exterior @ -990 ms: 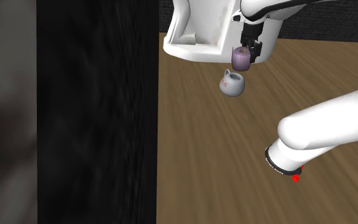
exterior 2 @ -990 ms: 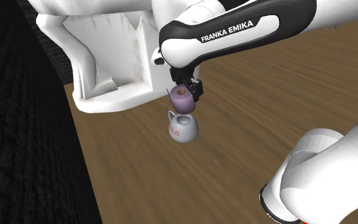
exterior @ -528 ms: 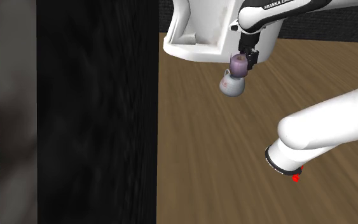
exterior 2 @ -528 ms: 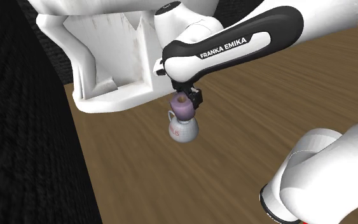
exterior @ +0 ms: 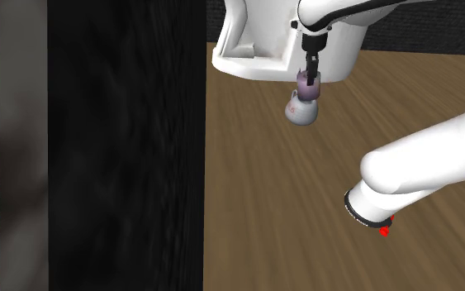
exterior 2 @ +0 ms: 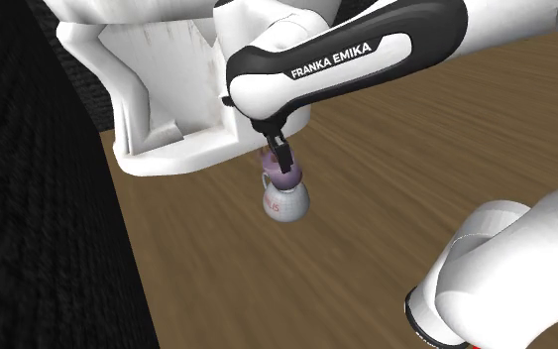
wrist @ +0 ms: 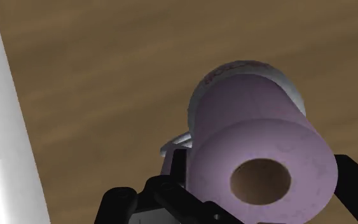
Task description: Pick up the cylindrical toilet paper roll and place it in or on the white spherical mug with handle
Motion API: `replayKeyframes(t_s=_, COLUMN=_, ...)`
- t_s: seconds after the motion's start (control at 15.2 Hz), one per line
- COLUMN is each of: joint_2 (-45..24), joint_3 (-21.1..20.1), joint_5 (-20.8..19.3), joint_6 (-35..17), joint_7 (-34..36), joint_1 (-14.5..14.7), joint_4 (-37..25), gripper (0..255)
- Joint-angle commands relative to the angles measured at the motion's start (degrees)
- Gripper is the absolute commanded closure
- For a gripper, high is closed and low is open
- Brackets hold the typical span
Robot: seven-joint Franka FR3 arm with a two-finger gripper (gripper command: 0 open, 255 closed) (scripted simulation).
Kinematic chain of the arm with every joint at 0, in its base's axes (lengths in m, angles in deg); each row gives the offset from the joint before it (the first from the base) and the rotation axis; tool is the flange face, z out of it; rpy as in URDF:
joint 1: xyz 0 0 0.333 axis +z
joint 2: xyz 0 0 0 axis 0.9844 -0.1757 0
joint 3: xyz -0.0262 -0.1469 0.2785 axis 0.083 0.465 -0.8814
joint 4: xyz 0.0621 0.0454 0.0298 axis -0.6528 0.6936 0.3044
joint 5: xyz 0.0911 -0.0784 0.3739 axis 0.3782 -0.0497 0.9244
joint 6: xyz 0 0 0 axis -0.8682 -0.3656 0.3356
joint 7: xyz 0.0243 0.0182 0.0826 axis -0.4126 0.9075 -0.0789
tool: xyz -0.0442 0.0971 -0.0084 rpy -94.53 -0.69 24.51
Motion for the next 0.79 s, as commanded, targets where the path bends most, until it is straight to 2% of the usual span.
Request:
replayKeyframes(t_s=0.0, joint_2=-2.6, joint_3=-2.4, joint_5=1.3, joint_6=2.1, joint_7=12.0, joint_1=-0.8, joint_4=-4.5, gripper=0)
replayKeyframes(t_s=0.46, joint_2=-3.6, joint_3=-1.9, joint_5=0.5, joint_6=-3.4, joint_7=12.4, joint_1=-1.2, joint_4=0.0, gripper=0)
replayKeyframes(t_s=0.73, joint_2=-3.7, joint_3=-2.0, joint_5=0.5, joint_6=-3.9, joint_7=12.5, joint_1=-1.3, joint_4=0.3, gripper=0)
